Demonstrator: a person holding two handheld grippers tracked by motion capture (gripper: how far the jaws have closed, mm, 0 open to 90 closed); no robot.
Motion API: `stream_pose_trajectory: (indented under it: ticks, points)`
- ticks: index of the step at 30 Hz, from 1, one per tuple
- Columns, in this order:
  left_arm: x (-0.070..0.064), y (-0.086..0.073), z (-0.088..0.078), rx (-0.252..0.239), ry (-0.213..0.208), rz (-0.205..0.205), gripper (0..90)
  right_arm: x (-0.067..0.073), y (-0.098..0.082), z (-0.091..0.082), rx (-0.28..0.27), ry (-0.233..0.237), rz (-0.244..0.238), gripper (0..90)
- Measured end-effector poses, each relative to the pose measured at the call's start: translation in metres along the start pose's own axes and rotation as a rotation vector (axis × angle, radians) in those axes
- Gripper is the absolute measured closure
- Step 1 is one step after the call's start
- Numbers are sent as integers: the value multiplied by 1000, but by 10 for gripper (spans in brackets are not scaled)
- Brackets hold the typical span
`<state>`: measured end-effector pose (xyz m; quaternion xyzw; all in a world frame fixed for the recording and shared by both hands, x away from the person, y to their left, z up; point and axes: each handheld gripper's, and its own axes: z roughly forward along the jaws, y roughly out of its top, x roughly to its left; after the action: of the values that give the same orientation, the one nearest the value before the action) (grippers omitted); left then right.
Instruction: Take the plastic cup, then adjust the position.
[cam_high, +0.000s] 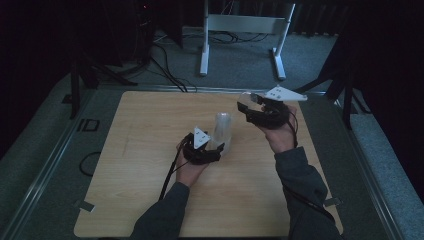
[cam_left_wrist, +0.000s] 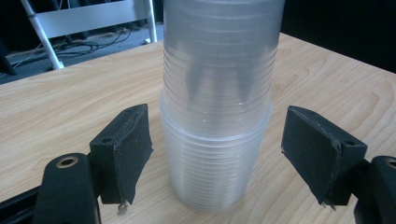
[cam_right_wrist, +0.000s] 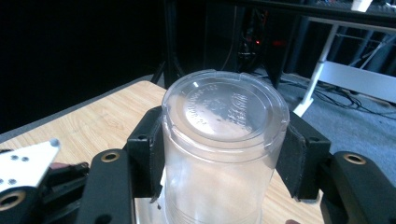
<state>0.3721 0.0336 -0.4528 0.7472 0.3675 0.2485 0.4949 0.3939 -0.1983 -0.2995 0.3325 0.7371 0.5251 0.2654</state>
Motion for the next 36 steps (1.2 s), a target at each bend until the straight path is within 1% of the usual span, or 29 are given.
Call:
stream_pose_trajectory:
  ticks: [6,11,12,13,16,17,20,29,33,36]
  points:
    - [-1,-1,-8,-12,-3,6,238,-8,-13,-5,8,-24,37,414]
    - [1,0,-13,-26,-3,3,238,-10,-20,-8,18,-33,41,414]
    - [1,1,-17,-38,-3,-1,238,-11,-22,-9,19,-38,47,414]
    - [1,1,-19,-44,-2,2,238,-14,-28,-11,19,-44,68,414]
    - [0,3,-24,-60,-4,4,238,-16,-35,-13,30,-54,82,414]
    - [0,3,-24,-60,-4,4,237,-16,-35,-13,30,-54,82,414]
    - [-1,6,-29,-74,-9,11,237,-17,-46,-13,40,-56,105,414]
    - [-9,12,-34,-101,-33,24,237,-17,-66,-11,60,-51,146,416]
    - [-12,13,-35,-101,-40,45,237,-15,-74,-9,74,-47,157,416]
    - [-13,13,-35,-103,-49,48,237,-14,-79,-9,77,-44,169,416]
